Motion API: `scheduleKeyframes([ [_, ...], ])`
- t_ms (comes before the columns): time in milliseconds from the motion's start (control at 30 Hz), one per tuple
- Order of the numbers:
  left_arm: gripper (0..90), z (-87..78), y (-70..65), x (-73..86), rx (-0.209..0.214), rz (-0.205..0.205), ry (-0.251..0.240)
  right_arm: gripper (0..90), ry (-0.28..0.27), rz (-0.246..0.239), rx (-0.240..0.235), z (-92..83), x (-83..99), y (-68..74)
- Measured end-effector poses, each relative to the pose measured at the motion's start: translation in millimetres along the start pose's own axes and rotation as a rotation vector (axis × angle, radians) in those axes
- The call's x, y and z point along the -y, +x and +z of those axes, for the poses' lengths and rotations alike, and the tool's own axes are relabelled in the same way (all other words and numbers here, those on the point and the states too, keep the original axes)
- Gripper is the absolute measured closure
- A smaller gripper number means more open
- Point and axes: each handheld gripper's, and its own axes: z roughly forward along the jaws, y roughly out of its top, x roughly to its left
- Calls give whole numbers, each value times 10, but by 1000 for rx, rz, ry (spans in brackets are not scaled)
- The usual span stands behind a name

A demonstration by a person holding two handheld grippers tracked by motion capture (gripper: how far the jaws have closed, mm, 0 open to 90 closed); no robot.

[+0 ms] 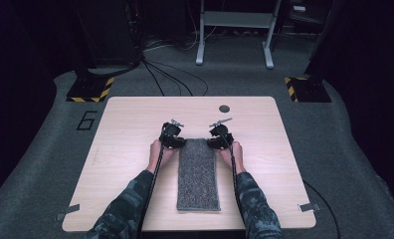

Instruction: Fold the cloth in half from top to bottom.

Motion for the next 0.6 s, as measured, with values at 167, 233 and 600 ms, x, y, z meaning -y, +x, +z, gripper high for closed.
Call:
scheduleKeyframes([
  [167,857,0,9,11,13,-22,-6,841,1,9,-14,0,1,-8],
  [233,861,1,-8,9,12,-25,-5,846,2,11,-15,0,-2,0],
  [600,862,-196,-16,-52,-4,18,-59,851,-56,-52,39,-124,-49,61],
])
